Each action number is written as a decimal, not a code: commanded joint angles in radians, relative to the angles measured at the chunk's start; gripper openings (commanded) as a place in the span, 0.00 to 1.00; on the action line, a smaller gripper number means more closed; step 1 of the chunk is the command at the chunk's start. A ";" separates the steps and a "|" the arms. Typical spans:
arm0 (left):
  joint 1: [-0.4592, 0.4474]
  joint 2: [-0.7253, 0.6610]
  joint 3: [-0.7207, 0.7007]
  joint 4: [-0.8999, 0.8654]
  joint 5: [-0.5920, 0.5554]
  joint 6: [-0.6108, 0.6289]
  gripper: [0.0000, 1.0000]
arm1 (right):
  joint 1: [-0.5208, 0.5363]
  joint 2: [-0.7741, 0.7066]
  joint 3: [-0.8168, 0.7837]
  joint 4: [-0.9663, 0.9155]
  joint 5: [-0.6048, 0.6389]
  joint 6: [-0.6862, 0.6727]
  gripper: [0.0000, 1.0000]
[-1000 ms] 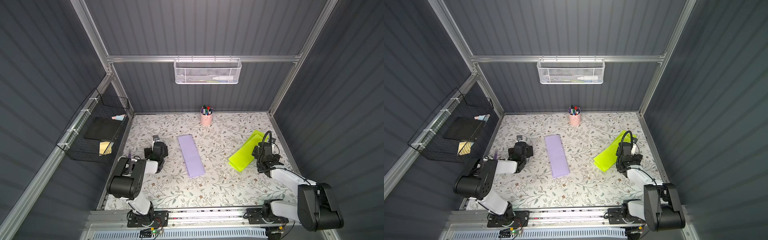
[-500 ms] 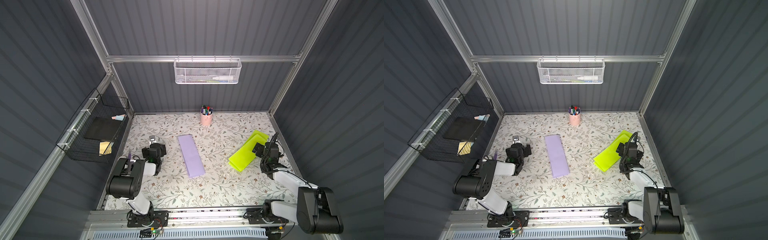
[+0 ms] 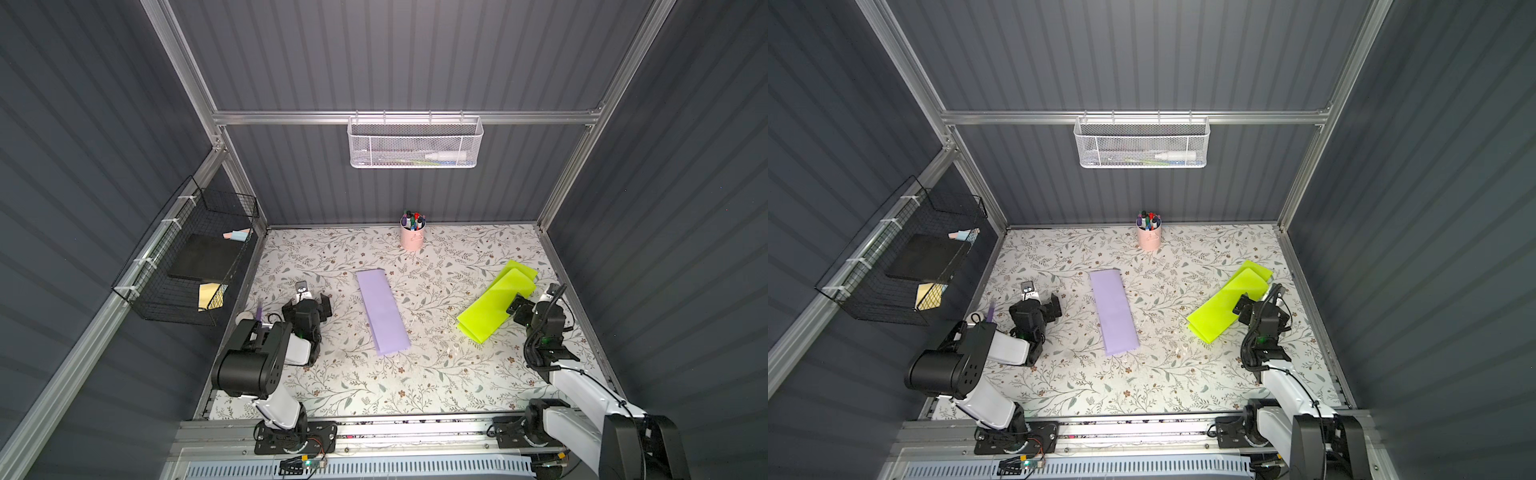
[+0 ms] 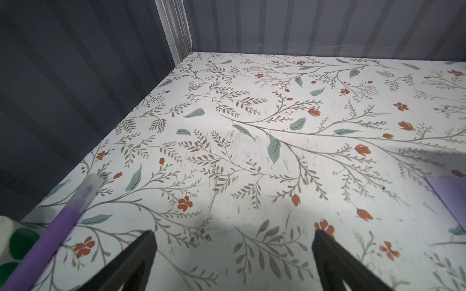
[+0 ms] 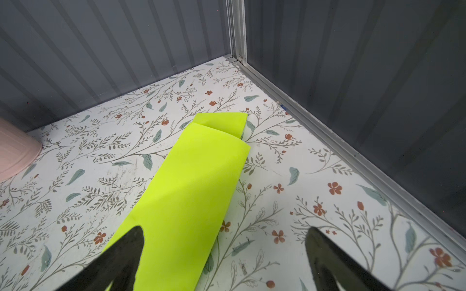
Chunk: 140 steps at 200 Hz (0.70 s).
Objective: Fold the rectangular paper in half along the long edge
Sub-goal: Reset both arms
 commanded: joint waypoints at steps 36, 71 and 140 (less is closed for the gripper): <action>0.006 -0.004 0.001 0.024 -0.001 -0.013 0.99 | -0.003 0.069 -0.018 0.152 -0.155 -0.004 0.99; 0.006 -0.004 0.001 0.025 -0.001 -0.013 0.99 | -0.003 0.234 0.132 0.069 -0.193 -0.061 0.99; 0.006 -0.004 0.001 0.024 -0.002 -0.013 0.99 | -0.010 0.263 0.028 0.326 -0.229 -0.157 0.99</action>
